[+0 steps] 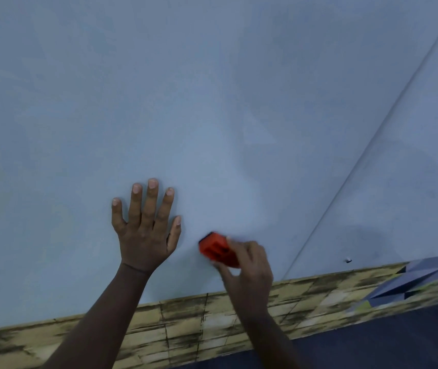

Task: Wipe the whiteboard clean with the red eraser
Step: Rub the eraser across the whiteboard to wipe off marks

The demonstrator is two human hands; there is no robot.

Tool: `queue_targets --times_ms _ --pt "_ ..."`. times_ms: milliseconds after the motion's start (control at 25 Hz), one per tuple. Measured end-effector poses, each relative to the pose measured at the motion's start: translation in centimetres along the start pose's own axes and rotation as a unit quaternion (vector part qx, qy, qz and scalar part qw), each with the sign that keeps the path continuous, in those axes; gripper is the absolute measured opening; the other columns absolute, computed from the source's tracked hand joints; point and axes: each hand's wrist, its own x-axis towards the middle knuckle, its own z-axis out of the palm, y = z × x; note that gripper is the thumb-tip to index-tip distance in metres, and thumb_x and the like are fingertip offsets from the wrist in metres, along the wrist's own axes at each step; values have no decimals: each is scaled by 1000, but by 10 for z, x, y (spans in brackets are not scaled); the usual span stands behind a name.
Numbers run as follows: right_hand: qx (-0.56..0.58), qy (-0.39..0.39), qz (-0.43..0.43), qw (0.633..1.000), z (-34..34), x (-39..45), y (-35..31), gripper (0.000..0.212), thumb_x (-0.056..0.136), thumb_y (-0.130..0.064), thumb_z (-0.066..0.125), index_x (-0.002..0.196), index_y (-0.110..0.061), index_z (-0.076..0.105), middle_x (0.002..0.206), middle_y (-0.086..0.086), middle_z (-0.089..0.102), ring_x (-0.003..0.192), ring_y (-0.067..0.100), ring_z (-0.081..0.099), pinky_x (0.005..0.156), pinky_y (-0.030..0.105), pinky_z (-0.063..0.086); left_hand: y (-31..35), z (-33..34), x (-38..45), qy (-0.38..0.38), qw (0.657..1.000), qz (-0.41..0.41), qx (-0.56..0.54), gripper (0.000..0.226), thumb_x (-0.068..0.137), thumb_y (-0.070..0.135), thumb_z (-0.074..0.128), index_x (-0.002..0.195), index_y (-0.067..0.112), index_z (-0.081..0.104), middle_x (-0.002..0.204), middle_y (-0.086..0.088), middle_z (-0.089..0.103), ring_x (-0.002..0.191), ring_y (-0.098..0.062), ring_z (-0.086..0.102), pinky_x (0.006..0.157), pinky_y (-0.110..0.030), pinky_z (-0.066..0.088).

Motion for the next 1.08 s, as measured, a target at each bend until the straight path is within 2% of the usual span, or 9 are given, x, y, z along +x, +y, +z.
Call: queue_targets --times_ms 200,320,440,520,640,720,800,880,1080 --pt "38 101 45 993 -27 49 -24 63 71 -42 95 124 -17 72 107 -6 57 95 10 51 74 19 47 1 0 0 -1 1000 -1 -3 75 104 40 45 169 14 21 178 -11 9 165 -31 7 132 -56 2" --pt "48 56 2 997 -11 30 -22 65 72 -42 94 128 -21 69 105 -4 59 94 14 53 75 27 49 0 -1 -1 -2 1000 1 1 74 104 40 45 169 13 21 178 -12 9 165 -31 7 132 -55 2" --pt "-15 -16 -76 997 11 -3 -7 68 71 -41 94 130 -26 64 104 0 63 95 19 57 73 40 53 -1 -3 -2 -5 1000 0 -7 74 105 40 45 169 14 20 178 -11 8 165 -31 6 132 -55 2" --pt "-4 -34 -60 998 14 -11 5 65 71 -42 94 128 -27 66 103 -1 63 95 19 58 73 40 53 -1 -3 -3 -8 1000 6 -4 73 106 40 44 169 14 20 178 -11 8 165 -31 6 132 -55 2" --pt "79 1 63 995 2 -12 20 58 70 -46 94 119 -23 73 104 -9 63 95 11 62 76 27 54 0 -3 -7 -17 1000 3 -11 72 107 40 43 170 15 19 178 -10 7 165 -30 5 132 -55 1" --pt "183 43 196 962 -7 -11 31 55 68 -37 97 114 -20 72 106 -11 67 101 9 68 79 25 60 0 -4 -12 -22 1000 0 -15 72 107 40 44 170 15 18 178 -10 7 165 -30 4 132 -55 1" --pt "255 73 315 911 -11 -16 43 48 67 -30 98 106 -26 70 103 -8 72 103 11 70 80 27 63 1 -4 -16 -26 999 2 -20 73 107 40 45 170 16 18 178 -10 6 165 -30 4 132 -55 0" --pt "264 94 405 870 -11 -24 56 48 64 -40 94 103 -29 68 101 -7 74 101 16 73 79 32 63 2 -4 -19 -28 999 1 -20 74 106 40 46 170 16 17 178 -9 5 165 -30 3 132 -55 0" --pt "297 105 532 786 -7 -29 66 50 76 -30 92 118 -12 71 104 2 72 98 21 74 85 49 64 5 -3 -26 -35 999 -5 -24 75 105 40 46 170 17 16 178 -9 3 165 -29 1 131 -55 -2"
